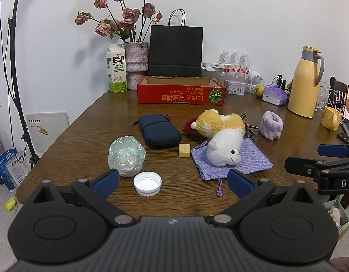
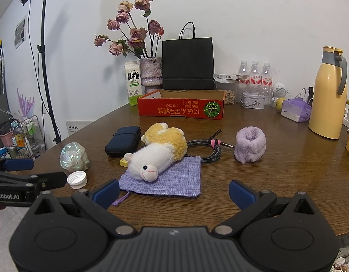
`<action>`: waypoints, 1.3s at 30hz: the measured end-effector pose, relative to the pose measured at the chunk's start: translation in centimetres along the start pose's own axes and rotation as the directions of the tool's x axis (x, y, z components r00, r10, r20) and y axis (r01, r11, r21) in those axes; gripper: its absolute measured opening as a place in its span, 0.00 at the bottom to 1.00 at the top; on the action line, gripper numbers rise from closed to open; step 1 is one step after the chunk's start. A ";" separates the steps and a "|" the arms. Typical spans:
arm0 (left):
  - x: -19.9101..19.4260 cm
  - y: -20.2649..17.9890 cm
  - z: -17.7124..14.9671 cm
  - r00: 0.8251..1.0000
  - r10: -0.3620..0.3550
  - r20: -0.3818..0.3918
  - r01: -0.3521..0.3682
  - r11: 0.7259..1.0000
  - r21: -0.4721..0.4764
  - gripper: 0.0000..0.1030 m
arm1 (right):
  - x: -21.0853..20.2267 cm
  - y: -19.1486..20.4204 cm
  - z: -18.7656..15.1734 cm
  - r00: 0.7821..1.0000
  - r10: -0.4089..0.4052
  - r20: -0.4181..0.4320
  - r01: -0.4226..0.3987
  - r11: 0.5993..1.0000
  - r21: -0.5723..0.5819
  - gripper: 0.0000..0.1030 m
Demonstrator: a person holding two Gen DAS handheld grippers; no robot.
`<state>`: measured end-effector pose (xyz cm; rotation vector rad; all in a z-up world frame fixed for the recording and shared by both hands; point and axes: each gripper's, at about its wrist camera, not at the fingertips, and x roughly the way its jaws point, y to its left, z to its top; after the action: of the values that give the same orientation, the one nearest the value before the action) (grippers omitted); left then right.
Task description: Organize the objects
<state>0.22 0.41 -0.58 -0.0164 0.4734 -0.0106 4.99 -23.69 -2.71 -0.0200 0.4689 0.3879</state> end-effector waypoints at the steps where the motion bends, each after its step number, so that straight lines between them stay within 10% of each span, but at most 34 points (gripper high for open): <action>1: 0.0 0.0 0.0 1.000 0.000 0.000 0.000 1.000 -0.001 1.00 | 0.0 0.0 0.0 1.000 0.000 0.000 0.000 1.000 0.000 1.00; 39: 0.9 1.8 0.1 0.998 0.053 -0.014 -0.054 0.998 -0.037 1.00 | 1.2 0.7 0.2 1.000 0.011 -0.020 -0.011 1.000 -0.027 1.00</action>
<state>1.04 2.20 -0.94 -0.0407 0.4872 0.0507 5.76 -22.58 -3.06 -0.0476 0.4830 0.4051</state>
